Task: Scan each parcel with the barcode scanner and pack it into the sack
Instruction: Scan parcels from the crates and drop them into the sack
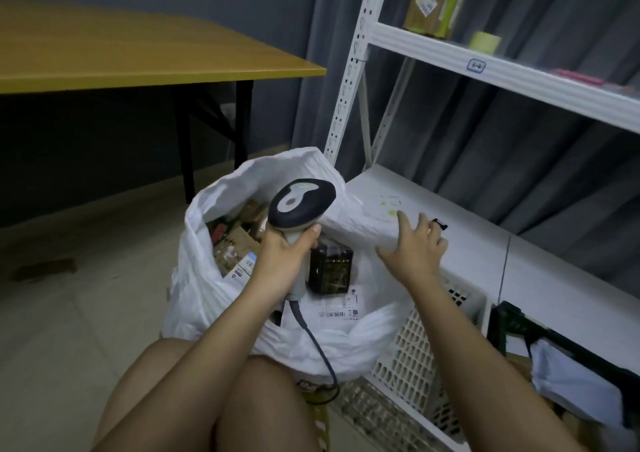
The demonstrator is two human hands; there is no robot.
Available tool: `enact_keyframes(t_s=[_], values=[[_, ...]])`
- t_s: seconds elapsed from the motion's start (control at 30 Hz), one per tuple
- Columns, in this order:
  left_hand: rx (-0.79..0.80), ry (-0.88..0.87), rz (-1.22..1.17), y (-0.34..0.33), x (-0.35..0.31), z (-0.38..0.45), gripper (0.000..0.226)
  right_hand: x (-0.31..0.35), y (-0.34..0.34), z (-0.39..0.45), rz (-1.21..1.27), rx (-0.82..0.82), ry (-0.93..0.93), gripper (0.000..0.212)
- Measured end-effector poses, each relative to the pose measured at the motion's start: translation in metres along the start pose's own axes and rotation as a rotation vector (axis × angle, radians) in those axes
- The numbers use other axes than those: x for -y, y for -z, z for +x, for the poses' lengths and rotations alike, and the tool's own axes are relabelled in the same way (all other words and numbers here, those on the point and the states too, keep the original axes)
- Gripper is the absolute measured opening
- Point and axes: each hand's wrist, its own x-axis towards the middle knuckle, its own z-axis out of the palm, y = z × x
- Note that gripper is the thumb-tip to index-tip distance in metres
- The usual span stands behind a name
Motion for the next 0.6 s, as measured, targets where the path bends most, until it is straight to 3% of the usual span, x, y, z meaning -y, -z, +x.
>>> enact_keyframes(t_s=[0.07,0.1,0.17,0.2,0.27,0.37,0.43,0.5,0.6], values=[[0.022,0.016,-0.002,-0.006,0.003,0.001,0.031,-0.004,-0.003,0.005,-0.050,0.157,-0.086,0.087],[0.025,0.025,-0.007,-0.009,0.004,0.001,0.031,-0.006,-0.007,0.009,0.018,0.209,-0.129,0.082],[0.034,0.039,-0.007,-0.015,0.005,0.001,0.036,-0.006,-0.010,0.020,0.265,0.197,-0.165,0.053],[0.040,0.039,-0.014,-0.018,0.005,0.001,0.037,-0.006,-0.007,0.025,0.404,0.137,-0.158,0.036],[0.056,0.033,-0.017,-0.024,0.003,0.000,0.035,-0.003,0.007,0.036,0.625,-0.042,-0.096,0.025],[0.089,0.028,-0.001,-0.032,-0.001,-0.002,0.025,-0.008,0.029,0.040,0.599,-0.305,0.055,0.022],[0.110,0.020,0.008,-0.038,-0.002,-0.006,0.020,-0.023,0.024,0.036,0.647,-0.223,0.011,0.022],[0.137,0.034,-0.004,-0.049,-0.004,-0.013,0.030,-0.046,0.016,0.025,0.803,-0.084,-0.039,0.022],[0.201,0.052,-0.011,-0.073,-0.002,-0.024,0.032,-0.090,0.012,-0.004,1.039,-0.054,-0.092,0.022]])
